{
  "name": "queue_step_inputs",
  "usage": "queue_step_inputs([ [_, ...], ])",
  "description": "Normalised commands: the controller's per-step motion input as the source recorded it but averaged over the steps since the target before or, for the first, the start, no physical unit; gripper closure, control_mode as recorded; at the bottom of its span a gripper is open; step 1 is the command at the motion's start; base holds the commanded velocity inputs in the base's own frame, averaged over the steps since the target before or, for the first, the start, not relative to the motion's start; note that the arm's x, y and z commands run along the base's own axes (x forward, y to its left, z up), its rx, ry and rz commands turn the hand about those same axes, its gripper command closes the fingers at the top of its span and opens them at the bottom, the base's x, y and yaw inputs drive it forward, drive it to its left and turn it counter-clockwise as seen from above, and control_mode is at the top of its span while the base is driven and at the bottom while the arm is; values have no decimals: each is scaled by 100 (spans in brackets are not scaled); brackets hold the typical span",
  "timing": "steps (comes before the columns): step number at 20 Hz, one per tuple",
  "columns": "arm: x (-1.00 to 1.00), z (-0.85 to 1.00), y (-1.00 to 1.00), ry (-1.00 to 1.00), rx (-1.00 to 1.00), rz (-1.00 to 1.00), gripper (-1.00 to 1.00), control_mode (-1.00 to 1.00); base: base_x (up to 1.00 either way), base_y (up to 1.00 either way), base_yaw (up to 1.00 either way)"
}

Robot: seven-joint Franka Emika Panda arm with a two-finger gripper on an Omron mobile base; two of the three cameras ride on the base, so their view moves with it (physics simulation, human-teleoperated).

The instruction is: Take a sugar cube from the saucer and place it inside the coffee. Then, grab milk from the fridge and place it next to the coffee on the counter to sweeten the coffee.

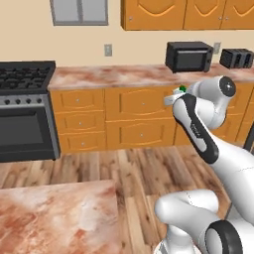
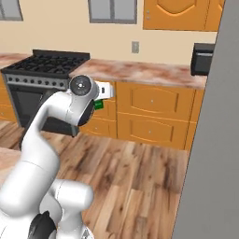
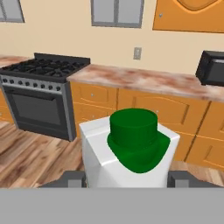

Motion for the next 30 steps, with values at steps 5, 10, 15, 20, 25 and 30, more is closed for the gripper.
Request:
queue_step_inputs([
  [5,0,0,0,0,0,0,100,100,100,20,4],
  [10,0,0,0,0,0,0,100,100,100,8,34],
  [15,0,0,0,0,0,0,100,100,97,0,69],
  [20,0,0,0,0,0,0,100,100,81,-5,81],
  [25,0,0,0,0,0,0,100,100,79,-9,82],
  [30,0,0,0,0,0,0,100,100,99,0,71],
])
